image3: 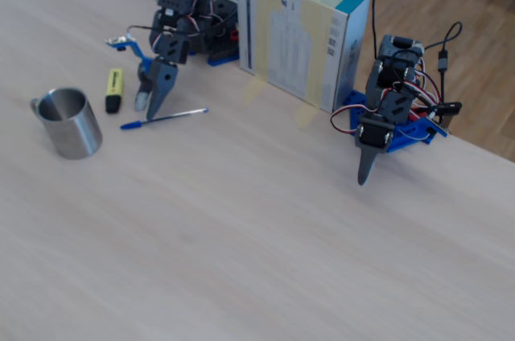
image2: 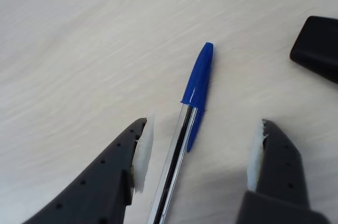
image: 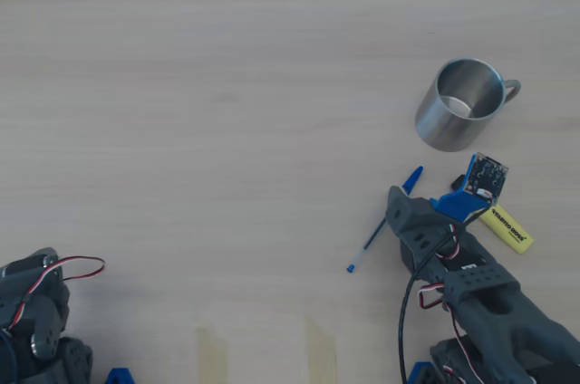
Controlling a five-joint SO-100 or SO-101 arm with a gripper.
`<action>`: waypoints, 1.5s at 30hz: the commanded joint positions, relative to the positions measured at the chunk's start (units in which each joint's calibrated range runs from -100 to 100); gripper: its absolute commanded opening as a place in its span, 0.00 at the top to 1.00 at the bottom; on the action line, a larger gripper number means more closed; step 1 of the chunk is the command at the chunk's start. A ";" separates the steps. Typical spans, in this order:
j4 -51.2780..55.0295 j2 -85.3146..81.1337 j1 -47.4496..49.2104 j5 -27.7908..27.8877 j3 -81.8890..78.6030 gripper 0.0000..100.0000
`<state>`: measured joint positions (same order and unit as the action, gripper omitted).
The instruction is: Grab the blue pen and put it in the silver cup.
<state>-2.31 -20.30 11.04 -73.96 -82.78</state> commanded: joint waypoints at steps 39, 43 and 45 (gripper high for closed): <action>10.76 0.35 -0.91 0.16 -0.90 0.71; 15.05 -1.65 -0.74 0.22 -0.71 0.71; 16.68 -2.14 -0.74 0.22 -0.26 0.71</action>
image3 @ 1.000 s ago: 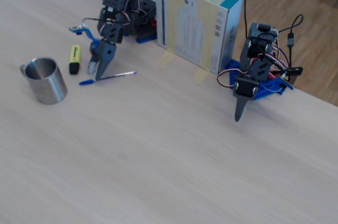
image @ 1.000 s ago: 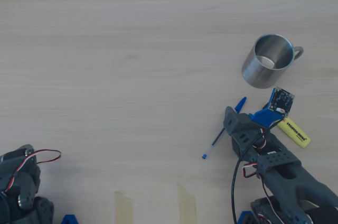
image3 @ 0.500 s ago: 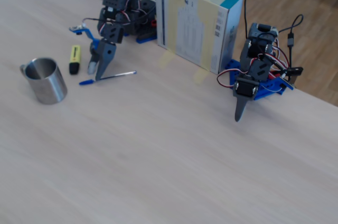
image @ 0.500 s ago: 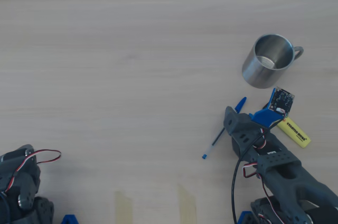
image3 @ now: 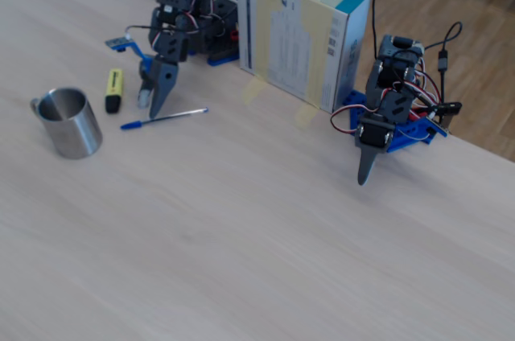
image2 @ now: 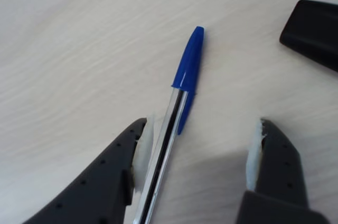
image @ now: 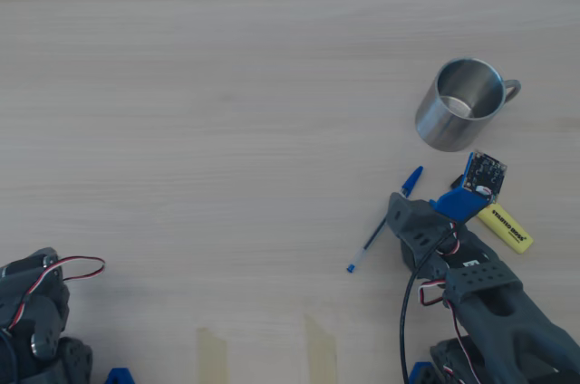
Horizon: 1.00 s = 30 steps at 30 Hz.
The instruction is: Grab the blue pen and put it in the silver cup.
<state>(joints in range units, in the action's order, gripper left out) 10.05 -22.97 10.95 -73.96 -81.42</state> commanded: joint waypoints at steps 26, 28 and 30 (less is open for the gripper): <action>18.91 11.91 0.39 1.20 14.44 0.71; 18.48 12.91 1.18 1.20 15.17 0.71; 18.48 13.99 1.53 1.20 15.80 0.71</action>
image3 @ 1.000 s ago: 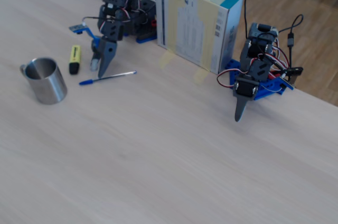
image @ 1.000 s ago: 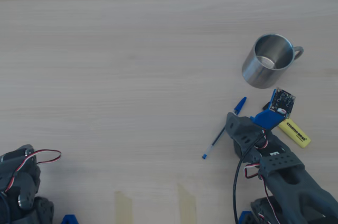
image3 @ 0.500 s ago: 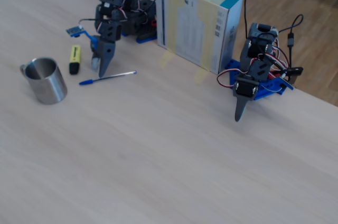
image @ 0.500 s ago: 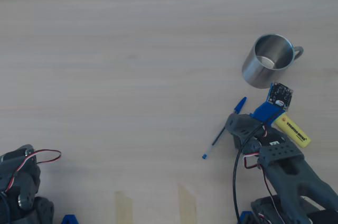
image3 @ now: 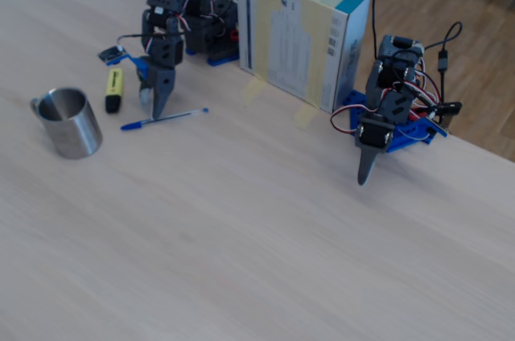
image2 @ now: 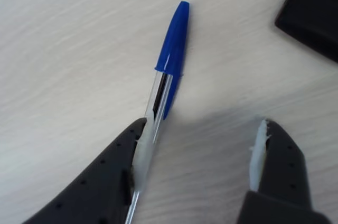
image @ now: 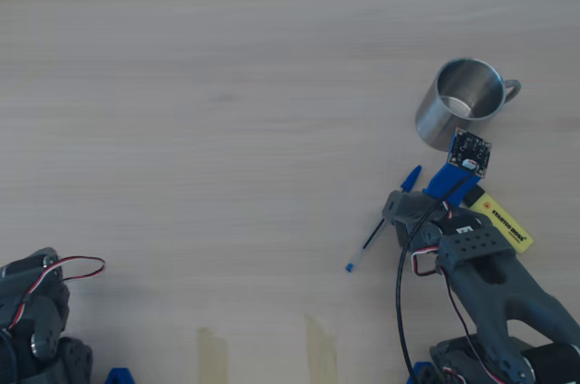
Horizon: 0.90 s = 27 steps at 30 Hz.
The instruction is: Grab the blue pen and put it in the silver cup.
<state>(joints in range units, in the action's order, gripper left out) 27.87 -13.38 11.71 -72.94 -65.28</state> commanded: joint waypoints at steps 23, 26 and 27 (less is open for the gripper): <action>0.49 6.98 1.38 0.13 1.29 0.71; -1.74 7.15 1.47 0.13 1.20 0.71; -2.86 7.15 1.73 0.13 1.11 0.71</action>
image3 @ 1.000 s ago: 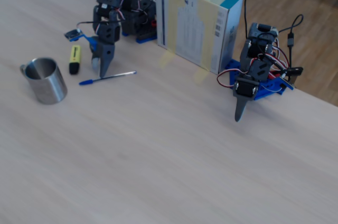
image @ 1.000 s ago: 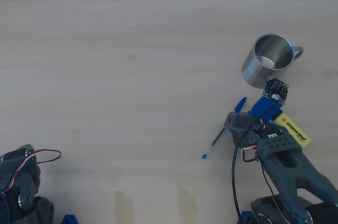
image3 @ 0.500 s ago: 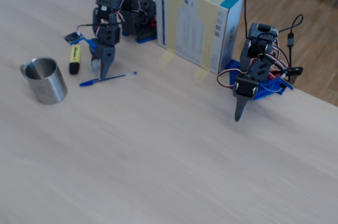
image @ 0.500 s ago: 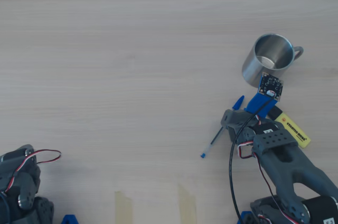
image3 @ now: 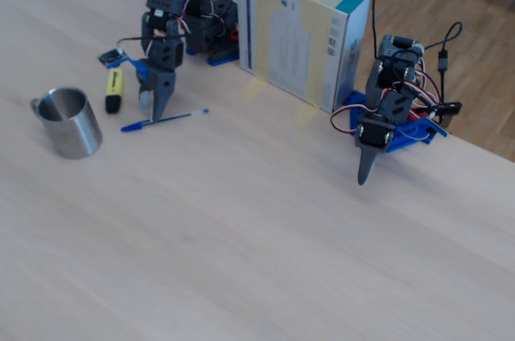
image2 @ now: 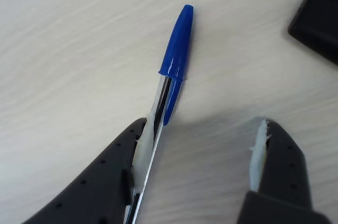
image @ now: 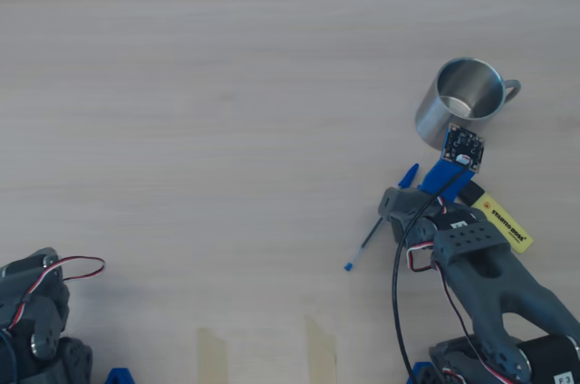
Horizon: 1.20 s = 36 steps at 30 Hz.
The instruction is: Grab the blue pen and put it in the silver cup.
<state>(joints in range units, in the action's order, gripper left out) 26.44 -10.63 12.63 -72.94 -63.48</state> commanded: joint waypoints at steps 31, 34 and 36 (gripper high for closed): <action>-4.43 7.64 2.38 -0.24 0.49 0.71; -4.52 7.64 2.38 -0.24 0.49 0.75; -4.17 7.55 2.38 -0.24 0.49 0.79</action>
<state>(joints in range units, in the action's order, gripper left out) 21.73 -7.29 14.21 -72.89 -61.68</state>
